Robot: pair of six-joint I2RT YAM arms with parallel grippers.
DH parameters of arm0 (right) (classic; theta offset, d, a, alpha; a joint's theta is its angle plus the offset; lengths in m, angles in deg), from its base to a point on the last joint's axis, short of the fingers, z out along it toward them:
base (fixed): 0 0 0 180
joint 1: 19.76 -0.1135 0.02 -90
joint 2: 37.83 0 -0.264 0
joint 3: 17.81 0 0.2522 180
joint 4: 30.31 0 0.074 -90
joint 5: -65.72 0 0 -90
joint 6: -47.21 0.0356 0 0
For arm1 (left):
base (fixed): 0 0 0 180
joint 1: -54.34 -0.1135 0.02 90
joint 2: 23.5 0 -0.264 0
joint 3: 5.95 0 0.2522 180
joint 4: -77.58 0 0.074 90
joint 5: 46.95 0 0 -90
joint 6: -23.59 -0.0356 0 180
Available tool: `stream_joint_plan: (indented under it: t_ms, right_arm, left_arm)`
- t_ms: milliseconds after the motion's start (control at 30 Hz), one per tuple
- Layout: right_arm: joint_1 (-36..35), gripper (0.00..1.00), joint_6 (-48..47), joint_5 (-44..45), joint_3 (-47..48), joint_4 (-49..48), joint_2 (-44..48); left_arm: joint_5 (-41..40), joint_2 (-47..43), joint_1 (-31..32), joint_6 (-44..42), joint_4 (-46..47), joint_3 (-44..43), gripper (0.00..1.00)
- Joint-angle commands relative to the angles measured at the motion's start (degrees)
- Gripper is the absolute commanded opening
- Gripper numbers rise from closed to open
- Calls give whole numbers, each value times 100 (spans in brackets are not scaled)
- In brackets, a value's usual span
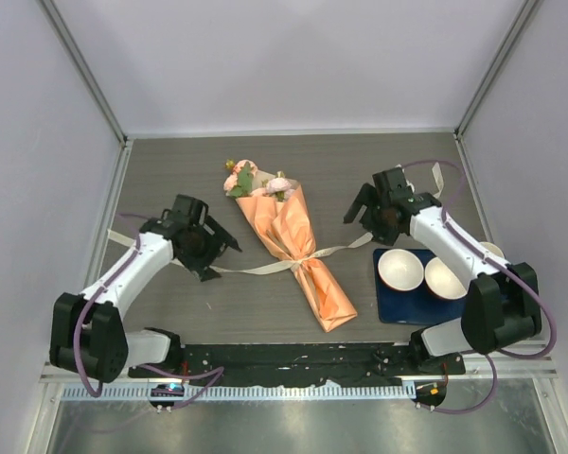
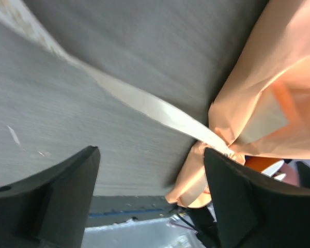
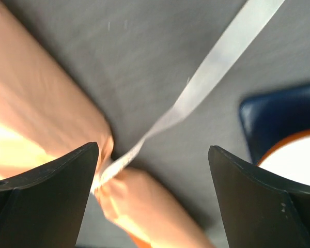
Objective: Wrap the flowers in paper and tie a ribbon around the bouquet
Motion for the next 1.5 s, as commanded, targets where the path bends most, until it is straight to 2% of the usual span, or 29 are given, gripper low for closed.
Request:
stream_joint_plan:
  t_ms: [0, 133, 367, 500, 533, 667, 833, 933, 967, 1000, 1033, 1067, 1133, 1200, 1233, 1300, 1333, 1367, 1400, 1433, 1467]
  right_arm:
    - [-266, 94, 1237, -995, -720, -610, 624]
    - [-275, 95, 1870, -485, -1107, -522, 801]
    - [-266, 95, 2161, -633, -985, -540, 151]
    - [-223, 94, 2565, -590, -1037, -478, -78]
    - [-205, 94, 2644, -590, -1029, -461, -183]
    - [-47, 88, 2654, -712, -1002, -609, -542]
    - [50, 84, 2583, -625, -906, -715, -834]
    - [103, 81, 2619, -537, -1037, -829, -904]
    - [146, 79, 2627, -537, -1072, -864, -922]
    - [155, 77, 2645, -554, -1125, -882, -992]
    - [173, 72, 2619, -572, -1151, -978, -1036]
    - [164, 62, 2610, -563, -1160, -1014, -1071]
    - [164, 52, 2557, -511, -1187, -1146, -1124]
    - [164, 51, 2444, -484, -1152, -1198, -1159]
    - [164, 50, 2399, -484, -1126, -1216, -1151]
    - [164, 39, 2276, -230, -1082, -1225, -1115]
    - [164, 38, 2145, -142, -1064, -1234, -1011]
    - [156, 22, 2057, -72, -1081, -1277, -940]
    - [164, 16, 1917, 7, -1125, -1374, -870]
    - [156, 5, 1707, 95, -1143, -1401, -800]
    - [138, 0, 1487, 139, -1178, -1488, -590]
  left_arm:
    - [-115, -220, 641, 1980, 271, 568, 92]
    - [-370, 360, 1019, 2711, -134, 455, 92]
    - [-556, 1292, 1038, 3247, 147, 340, 89]
    - [-793, 1407, 985, 3599, 129, 507, 77]
    - [-880, 1407, 976, 3661, 199, 577, 77]
    - [-1320, 1626, 818, 3539, 147, 517, 76]
    - [-1506, 1758, 756, 3301, 234, 437, 81]
    - [-1488, 1802, 704, 3266, 402, 568, 72]
    - [-1479, 1811, 643, 3222, 471, 604, 58]
    - [-1470, 1820, 616, 3196, 516, 630, 51]
    - [-1479, 1837, 572, 3161, 560, 709, 44]
    - [-1462, 1837, 476, 3099, 699, 744, 32]
    - [-1426, 1820, 414, 2897, 849, 824, 25]
    - [-1444, 1785, 387, 2644, 999, 824, 2]
    - [-1496, 1733, 387, 2555, 1017, 772, 0]
    - [-1540, 1636, 387, 2179, 1157, 710, 0]
    - [-1541, 1583, 387, 2063, 1193, 692, 0]
    - [-1584, 1417, 396, 1914, 1219, 666, 0]
    - [-1593, 1329, 405, 1773, 1245, 631, 0]
    - [-1593, 1215, 405, 1458, 1280, 622, 0]
    - [-1663, 970, 422, 1351, 1272, 622, 0]
